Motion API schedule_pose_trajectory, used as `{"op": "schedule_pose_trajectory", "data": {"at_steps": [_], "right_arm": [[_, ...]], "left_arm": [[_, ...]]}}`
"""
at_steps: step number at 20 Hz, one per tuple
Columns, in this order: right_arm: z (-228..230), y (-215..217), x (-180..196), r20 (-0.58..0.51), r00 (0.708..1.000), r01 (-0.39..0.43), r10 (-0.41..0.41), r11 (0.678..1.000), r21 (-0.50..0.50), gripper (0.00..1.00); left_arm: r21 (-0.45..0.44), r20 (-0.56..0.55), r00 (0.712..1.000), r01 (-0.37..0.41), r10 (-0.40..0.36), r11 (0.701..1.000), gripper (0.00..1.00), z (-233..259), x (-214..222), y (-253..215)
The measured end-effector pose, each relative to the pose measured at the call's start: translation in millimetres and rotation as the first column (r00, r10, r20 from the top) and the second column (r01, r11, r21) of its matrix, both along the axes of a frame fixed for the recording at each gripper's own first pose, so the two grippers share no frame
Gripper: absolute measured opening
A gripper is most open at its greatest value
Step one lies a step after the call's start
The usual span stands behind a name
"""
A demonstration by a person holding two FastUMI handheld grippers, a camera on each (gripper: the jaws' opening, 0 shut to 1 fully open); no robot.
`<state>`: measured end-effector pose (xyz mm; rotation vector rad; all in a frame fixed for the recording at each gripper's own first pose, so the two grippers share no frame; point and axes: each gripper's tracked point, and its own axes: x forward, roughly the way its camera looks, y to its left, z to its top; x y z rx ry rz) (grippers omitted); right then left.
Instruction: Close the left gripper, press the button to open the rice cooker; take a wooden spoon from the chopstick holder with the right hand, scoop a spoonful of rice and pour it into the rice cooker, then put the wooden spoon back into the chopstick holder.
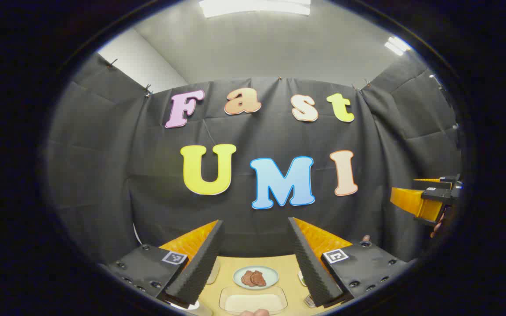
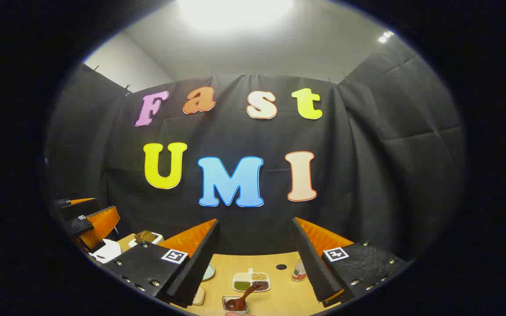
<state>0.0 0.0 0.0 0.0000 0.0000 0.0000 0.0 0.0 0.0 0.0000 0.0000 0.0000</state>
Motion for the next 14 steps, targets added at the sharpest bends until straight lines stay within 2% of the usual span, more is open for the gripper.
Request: {"op": "schedule_pose_trajectory", "data": {"at_steps": [3, 5, 6, 12, 14], "right_arm": [[-2, 3, 3, -0.010, 1.000, -0.015, 0.015, 1.000, -0.007, 0.96], [-5, 4, 3, -0.016, 1.000, -0.023, 0.023, 1.000, -0.006, 0.96], [-6, 4, 3, -0.019, 1.000, -0.024, 0.024, 1.000, -0.001, 0.96], [-9, 9, 3, -0.027, 0.999, -0.035, 0.035, 0.999, 0.006, 0.97], [-8, 12, 3, -0.028, 0.999, -0.038, 0.038, 0.999, 0.012, 0.97]], "left_arm": [[-0.015, -0.016, 1.000, 0.001, -0.001, 1.000, 0.94, -4, 6, -6], [-0.009, -0.025, 1.000, 0.017, -0.017, 1.000, 0.97, -7, 7, -12], [-0.001, -0.025, 1.000, 0.018, -0.018, 1.000, 0.93, -6, 8, -13], [-0.001, -0.015, 1.000, 0.006, -0.006, 1.000, 0.93, -2, 8, -8], [-0.003, -0.018, 1.000, 0.007, -0.007, 1.000, 0.96, -4, 7, -7]]}}
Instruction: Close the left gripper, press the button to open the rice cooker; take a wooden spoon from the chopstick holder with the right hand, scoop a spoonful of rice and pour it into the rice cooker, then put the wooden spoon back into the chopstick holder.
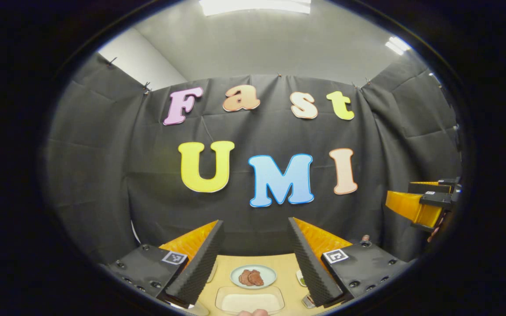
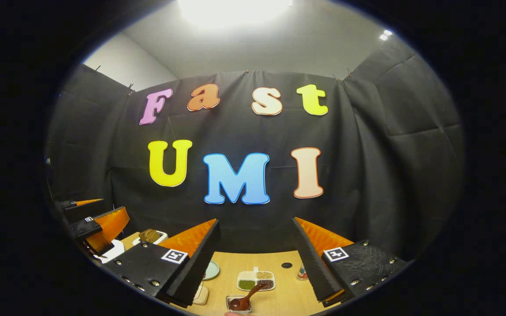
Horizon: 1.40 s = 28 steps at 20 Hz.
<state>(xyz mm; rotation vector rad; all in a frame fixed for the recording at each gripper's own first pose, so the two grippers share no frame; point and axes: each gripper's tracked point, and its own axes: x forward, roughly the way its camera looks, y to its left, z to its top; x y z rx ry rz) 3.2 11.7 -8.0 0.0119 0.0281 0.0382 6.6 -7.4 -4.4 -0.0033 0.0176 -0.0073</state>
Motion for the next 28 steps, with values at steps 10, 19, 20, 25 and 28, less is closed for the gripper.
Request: {"op": "schedule_pose_trajectory", "data": {"at_steps": [10, 19, 20, 25, 28], "right_arm": [[-9, 5, 1, -0.013, 1.000, 0.005, -0.005, 1.000, 0.004, 0.97], [-17, 12, 8, -0.026, 1.000, 0.001, -0.001, 1.000, 0.010, 0.97], [-18, 14, 9, -0.027, 1.000, -0.003, 0.004, 1.000, 0.010, 0.97], [-24, 26, 12, -0.037, 0.999, -0.033, 0.033, 0.999, 0.002, 0.97], [-26, 32, 12, -0.042, 0.998, -0.047, 0.047, 0.999, -0.004, 0.97]], "left_arm": [[0.019, -0.007, 0.999, -0.035, 0.035, 0.999, 0.94, -11, -1, 28], [-0.001, -0.077, 0.996, -0.054, 0.054, 0.999, 0.45, -51, -6, 66], [-0.022, -0.106, 0.992, -0.065, 0.063, 0.998, 0.33, -60, -8, 73], [-0.119, -0.275, 0.955, -0.148, 0.110, 0.982, 0.07, -123, -23, 121], [-0.096, -0.360, 0.915, -0.233, 0.185, 0.968, 0.07, -158, -42, 162]]}}
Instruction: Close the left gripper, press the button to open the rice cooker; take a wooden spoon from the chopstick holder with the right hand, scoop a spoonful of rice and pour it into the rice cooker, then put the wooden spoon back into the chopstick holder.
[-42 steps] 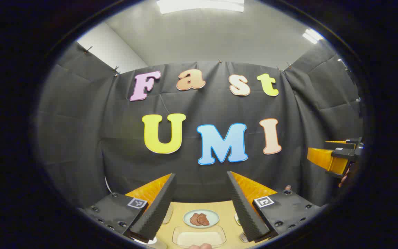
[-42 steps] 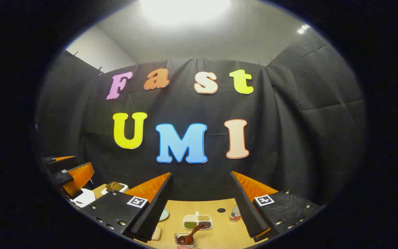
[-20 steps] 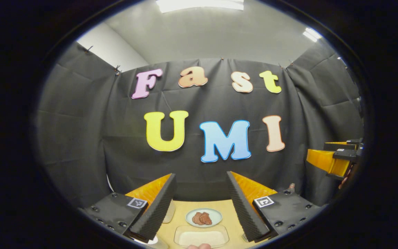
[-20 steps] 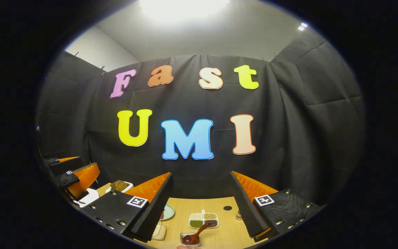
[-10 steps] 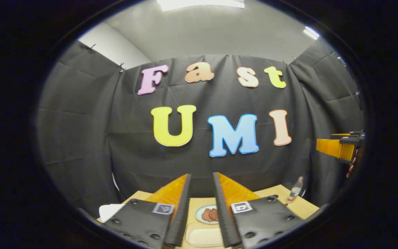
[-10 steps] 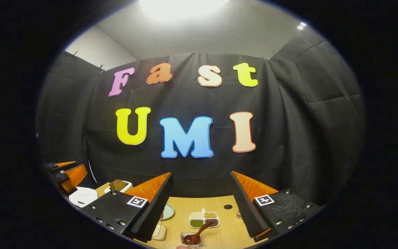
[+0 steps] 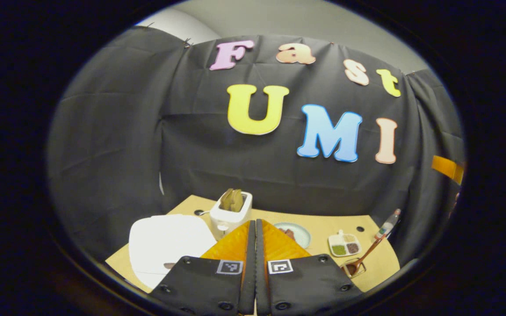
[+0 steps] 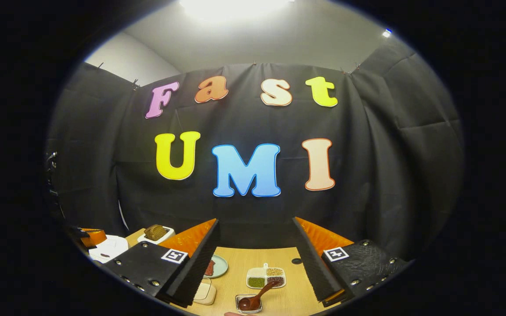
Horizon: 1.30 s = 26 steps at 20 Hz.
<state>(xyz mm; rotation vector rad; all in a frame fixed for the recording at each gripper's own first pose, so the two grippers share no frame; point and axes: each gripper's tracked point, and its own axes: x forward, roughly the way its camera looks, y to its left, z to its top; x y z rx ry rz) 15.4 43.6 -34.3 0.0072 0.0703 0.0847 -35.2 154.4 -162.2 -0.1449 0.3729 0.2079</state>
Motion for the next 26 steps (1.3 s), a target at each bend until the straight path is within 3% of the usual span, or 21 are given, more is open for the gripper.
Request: {"op": "schedule_pose_trajectory", "data": {"at_steps": [2, 7, 8, 14, 16, 17, 18, 21, 22, 26], "right_arm": [[0, 5, 0, 0.003, 1.000, -0.010, 0.010, 1.000, 0.002, 0.97], [-4, 13, 0, -0.010, 0.999, -0.037, 0.038, 0.999, 0.008, 0.97], [-5, 15, -1, -0.015, 0.999, -0.043, 0.043, 0.999, 0.007, 0.97], [-10, 19, -7, -0.034, 0.997, -0.064, 0.063, 0.998, -0.010, 0.97], [-11, 17, -9, -0.036, 0.997, -0.064, 0.063, 0.998, -0.017, 0.97], [-12, 15, -11, -0.037, 0.997, -0.062, 0.061, 0.998, -0.022, 0.97], [-13, 12, -12, -0.039, 0.998, -0.057, 0.056, 0.998, -0.026, 0.97], [-16, 2, -14, -0.050, 0.998, -0.039, 0.038, 0.999, -0.022, 0.97], [-17, -1, -14, -0.052, 0.998, -0.031, 0.030, 0.999, -0.018, 0.97], [-19, -11, -14, -0.057, 0.998, -0.011, 0.010, 1.000, -0.016, 0.97]], "left_arm": [[0.001, -0.046, 0.998, -0.053, 0.053, 0.999, 0.10, -15, -11, 24], [-0.009, -0.092, 0.987, -0.130, 0.129, 0.991, 0.07, -39, -38, 47], [-0.009, -0.102, 0.986, -0.135, 0.133, 0.991, 0.10, -44, -41, 49], [-0.065, -0.169, 0.970, -0.187, 0.174, 0.980, 0.07, -80, -60, 68], [-0.091, -0.200, 0.962, -0.205, 0.184, 0.975, 0.11, -94, -61, 75], [-0.101, -0.211, 0.959, -0.213, 0.189, 0.972, 0.07, -100, -62, 78], [-0.106, -0.220, 0.956, -0.222, 0.195, 0.969, 0.11, -104, -62, 82], [-0.135, -0.261, 0.943, -0.248, 0.207, 0.959, 0.07, -123, -61, 94], [-0.145, -0.276, 0.939, -0.253, 0.206, 0.957, 0.10, -131, -60, 97], [-0.095, -0.336, 0.921, -0.241, 0.197, 0.966, 0.07, -158, -56, 104]]}}
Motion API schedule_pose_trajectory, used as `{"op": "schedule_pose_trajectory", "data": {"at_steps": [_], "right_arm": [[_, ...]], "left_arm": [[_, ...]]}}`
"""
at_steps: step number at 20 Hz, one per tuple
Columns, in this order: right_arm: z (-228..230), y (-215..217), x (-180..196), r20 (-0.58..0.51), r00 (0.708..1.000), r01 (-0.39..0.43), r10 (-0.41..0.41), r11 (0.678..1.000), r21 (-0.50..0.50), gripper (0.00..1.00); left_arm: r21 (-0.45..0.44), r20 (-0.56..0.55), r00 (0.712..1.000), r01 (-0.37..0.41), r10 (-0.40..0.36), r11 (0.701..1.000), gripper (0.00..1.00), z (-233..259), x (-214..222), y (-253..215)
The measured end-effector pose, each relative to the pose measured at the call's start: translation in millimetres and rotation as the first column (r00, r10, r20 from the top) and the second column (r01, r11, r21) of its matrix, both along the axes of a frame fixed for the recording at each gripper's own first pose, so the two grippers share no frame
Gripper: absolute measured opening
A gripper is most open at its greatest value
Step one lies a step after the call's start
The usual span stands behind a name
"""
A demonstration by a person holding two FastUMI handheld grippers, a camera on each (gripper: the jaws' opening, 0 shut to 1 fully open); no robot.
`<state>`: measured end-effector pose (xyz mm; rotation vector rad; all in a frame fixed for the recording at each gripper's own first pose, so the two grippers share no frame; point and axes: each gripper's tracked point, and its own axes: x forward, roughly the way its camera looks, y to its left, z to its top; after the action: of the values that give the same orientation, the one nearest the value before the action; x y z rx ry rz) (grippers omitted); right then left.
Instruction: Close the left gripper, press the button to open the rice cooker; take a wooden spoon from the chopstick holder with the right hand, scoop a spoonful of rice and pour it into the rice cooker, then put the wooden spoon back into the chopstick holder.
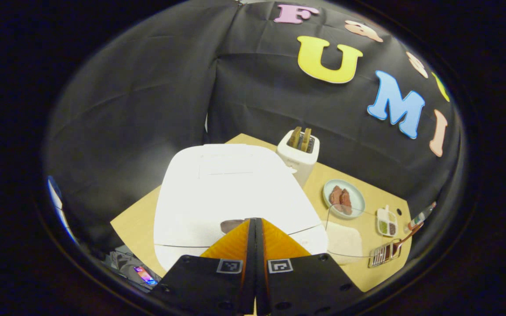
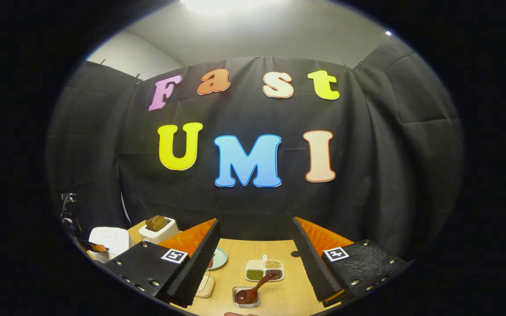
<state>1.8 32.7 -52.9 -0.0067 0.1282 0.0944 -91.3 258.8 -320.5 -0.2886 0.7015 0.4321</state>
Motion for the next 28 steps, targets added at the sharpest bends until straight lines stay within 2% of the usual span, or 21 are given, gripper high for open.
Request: {"op": "schedule_pose_trajectory", "data": {"at_steps": [2, 4, 5, 6, 8, 10, 12, 14, 17, 19, 21, 22, 23, 24, 26, 28], "right_arm": [[-3, -2, 0, -0.005, 1.000, 0.002, -0.002, 1.000, -0.007, 0.97], [-4, -3, 1, -0.008, 1.000, 0.002, -0.002, 1.000, -0.009, 0.97], [-4, -3, 1, -0.009, 1.000, 0.001, -0.001, 1.000, -0.007, 0.97], [-6, -2, 1, -0.011, 1.000, -0.001, 0.001, 1.000, -0.005, 0.97], [-7, -3, 3, -0.013, 1.000, -0.001, 0.001, 1.000, -0.003, 0.97], [-6, -5, 5, -0.008, 1.000, 0.002, -0.002, 1.000, -0.011, 0.97], [-7, -5, 6, -0.008, 1.000, -0.001, 0.001, 1.000, -0.015, 0.97], [-9, -2, 9, -0.012, 1.000, -0.011, 0.011, 1.000, -0.009, 0.97], [-16, 2, 12, -0.021, 1.000, -0.019, 0.019, 1.000, 0.002, 0.97], [-20, 1, 13, -0.023, 1.000, -0.020, 0.020, 1.000, 0.002, 0.97], [-22, -3, 13, -0.019, 1.000, -0.013, 0.013, 1.000, 0.000, 0.97], [-25, -6, 13, -0.021, 1.000, -0.009, 0.009, 1.000, 0.001, 0.97], [-27, -9, 13, -0.023, 1.000, -0.002, 0.002, 1.000, 0.003, 0.97], [-30, -12, 13, -0.026, 1.000, 0.006, -0.006, 1.000, 0.005, 0.97], [-36, -19, 14, -0.031, 0.999, 0.019, -0.019, 1.000, 0.006, 0.97], [-43, -26, 16, -0.041, 0.999, 0.033, -0.033, 0.999, -0.006, 0.97]], "left_arm": [[0.025, -0.020, 1.000, 0.005, -0.004, 1.000, 0.11, -2, 5, 3], [0.002, -0.037, 0.999, -0.018, 0.018, 1.000, 0.07, -1, 3, 5], [-0.015, -0.044, 0.999, -0.020, 0.019, 1.000, 0.11, -1, 3, 4], [-0.033, -0.041, 0.999, -0.024, 0.023, 0.999, 0.07, -1, 4, 4], [-0.044, -0.006, 0.999, -0.044, 0.044, 0.998, 0.11, 8, 6, 6], [-0.018, 0.078, 0.993, -0.090, 0.091, 0.996, 0.11, 37, 6, 10], [0.053, 0.181, 0.979, -0.104, 0.093, 0.993, 0.07, 80, 15, 14], [0.126, 0.275, 0.960, -0.093, 0.055, 0.988, 0.07, 129, 20, 8], [0.166, 0.388, 0.922, -0.070, 0.000, 0.984, 0.08, 183, 33, -8], [0.184, 0.429, 0.902, -0.047, -0.037, 0.982, 0.12, 203, 37, -24], [0.195, 0.450, 0.890, -0.013, -0.077, 0.981, 0.26, 216, 45, -39], [0.210, 0.455, 0.885, -0.006, -0.092, 0.978, 0.43, 221, 47, -44], [0.236, 0.465, 0.879, -0.004, -0.109, 0.972, 0.53, 230, 48, -48], [0.262, 0.480, 0.868, -0.004, -0.127, 0.965, 0.73, 241, 49, -55], [0.306, 0.503, 0.847, 0.012, -0.173, 0.952, 0.74, 257, 53, -75], [0.337, 0.521, 0.824, 0.041, -0.223, 0.941, 0.82, 269, 54, -100]]}}
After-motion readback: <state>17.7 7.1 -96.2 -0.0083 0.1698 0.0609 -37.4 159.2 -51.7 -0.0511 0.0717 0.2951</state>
